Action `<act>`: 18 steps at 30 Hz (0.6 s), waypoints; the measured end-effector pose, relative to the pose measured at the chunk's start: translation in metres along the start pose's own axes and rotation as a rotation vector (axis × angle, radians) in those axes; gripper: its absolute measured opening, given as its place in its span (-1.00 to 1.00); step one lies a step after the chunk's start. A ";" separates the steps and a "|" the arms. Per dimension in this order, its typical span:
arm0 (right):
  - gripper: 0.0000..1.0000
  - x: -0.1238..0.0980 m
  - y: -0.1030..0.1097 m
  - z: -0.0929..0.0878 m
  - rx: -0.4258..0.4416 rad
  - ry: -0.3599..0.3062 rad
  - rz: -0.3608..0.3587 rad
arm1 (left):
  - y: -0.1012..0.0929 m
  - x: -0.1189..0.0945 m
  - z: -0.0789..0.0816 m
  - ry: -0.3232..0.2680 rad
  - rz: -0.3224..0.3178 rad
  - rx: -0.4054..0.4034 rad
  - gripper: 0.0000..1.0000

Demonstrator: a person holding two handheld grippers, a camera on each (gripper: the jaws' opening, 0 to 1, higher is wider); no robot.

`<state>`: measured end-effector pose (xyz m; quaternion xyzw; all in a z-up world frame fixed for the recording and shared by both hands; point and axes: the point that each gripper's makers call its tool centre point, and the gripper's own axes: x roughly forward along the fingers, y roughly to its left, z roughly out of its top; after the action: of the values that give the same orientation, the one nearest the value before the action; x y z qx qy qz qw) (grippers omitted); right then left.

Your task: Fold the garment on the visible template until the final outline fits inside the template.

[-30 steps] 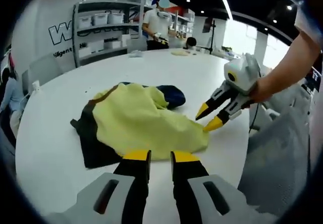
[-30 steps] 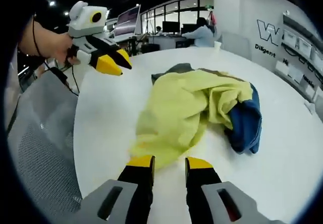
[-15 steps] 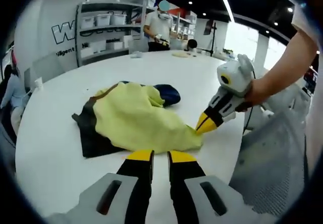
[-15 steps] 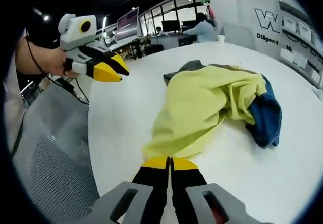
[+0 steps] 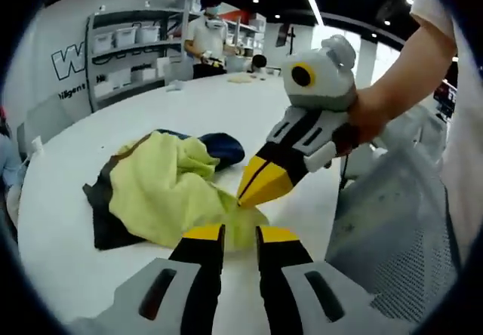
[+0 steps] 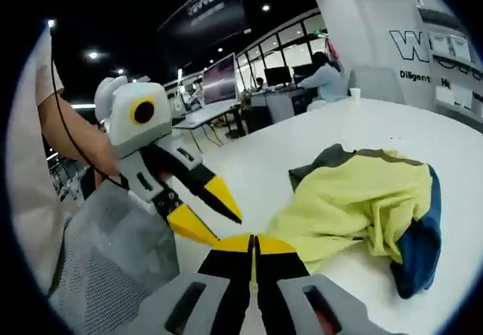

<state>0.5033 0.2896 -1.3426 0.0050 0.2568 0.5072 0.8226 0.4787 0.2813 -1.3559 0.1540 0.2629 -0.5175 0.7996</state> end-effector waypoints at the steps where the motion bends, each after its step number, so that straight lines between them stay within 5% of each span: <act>1: -1.00 0.001 0.001 0.003 -0.007 -0.002 0.004 | -0.001 0.002 0.001 0.005 0.006 0.014 -0.57; 8: -1.00 0.001 0.002 0.008 -0.016 -0.014 0.024 | 0.012 0.015 0.005 0.023 0.058 -0.007 -0.56; 18: -1.00 -0.003 0.003 0.004 -0.012 -0.018 0.051 | 0.019 0.027 0.000 0.040 0.053 -0.034 -0.97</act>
<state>0.5014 0.2900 -1.3372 0.0115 0.2461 0.5296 0.8117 0.5051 0.2691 -1.3719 0.1574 0.2833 -0.4884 0.8102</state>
